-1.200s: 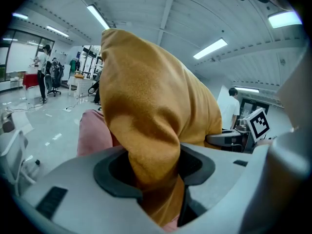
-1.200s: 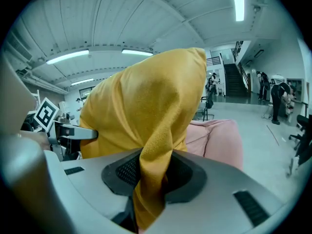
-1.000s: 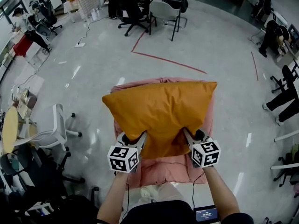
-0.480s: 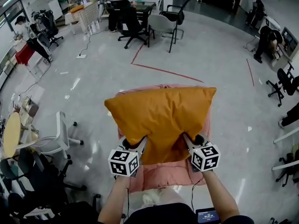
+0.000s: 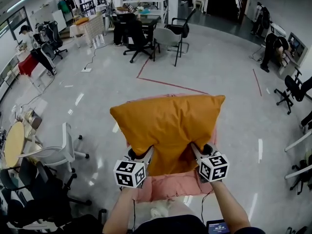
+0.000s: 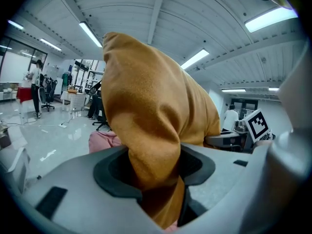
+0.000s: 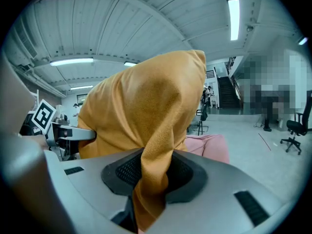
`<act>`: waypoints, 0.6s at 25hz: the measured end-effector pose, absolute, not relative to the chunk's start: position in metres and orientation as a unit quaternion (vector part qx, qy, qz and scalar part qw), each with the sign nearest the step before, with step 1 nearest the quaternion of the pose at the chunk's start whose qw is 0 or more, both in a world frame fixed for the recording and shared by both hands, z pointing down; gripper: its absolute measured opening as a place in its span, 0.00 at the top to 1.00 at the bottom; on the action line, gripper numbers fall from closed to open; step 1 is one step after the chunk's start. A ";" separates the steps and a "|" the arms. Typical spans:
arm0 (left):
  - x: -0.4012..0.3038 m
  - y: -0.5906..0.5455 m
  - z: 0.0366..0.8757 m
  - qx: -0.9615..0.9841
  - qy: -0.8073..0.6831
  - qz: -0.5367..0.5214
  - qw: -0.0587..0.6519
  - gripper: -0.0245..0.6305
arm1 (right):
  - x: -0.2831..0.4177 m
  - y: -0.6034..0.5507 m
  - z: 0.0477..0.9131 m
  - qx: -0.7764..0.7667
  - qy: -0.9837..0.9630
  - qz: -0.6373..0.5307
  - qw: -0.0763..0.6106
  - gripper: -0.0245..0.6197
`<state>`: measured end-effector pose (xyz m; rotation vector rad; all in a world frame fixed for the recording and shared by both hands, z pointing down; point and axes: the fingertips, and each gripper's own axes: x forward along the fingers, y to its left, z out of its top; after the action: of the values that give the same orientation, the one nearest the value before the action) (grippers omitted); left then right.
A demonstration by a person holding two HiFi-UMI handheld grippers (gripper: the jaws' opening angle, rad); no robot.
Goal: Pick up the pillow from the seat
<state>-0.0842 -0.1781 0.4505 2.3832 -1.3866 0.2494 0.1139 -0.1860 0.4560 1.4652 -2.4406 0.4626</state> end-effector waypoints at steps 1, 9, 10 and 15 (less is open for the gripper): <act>-0.086 -0.174 0.448 0.847 -0.492 0.087 0.183 0.62 | 0.112 -0.181 0.454 0.505 -0.839 0.156 0.127 0.76; -0.098 -0.135 0.427 0.854 -0.487 0.075 0.169 0.62 | 0.101 -0.140 0.430 0.514 -0.839 0.138 0.115 0.76; -0.100 -0.131 0.424 0.855 -0.486 0.074 0.167 0.62 | 0.099 -0.135 0.427 0.515 -0.839 0.136 0.113 0.76; -0.111 -0.104 0.412 0.857 -0.487 0.067 0.153 0.62 | 0.088 -0.107 0.416 0.517 -0.840 0.130 0.103 0.76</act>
<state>-0.1111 -0.1040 0.4117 2.4592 -1.3958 0.1935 0.0877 -0.1068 0.4164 1.5261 -2.4779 0.3822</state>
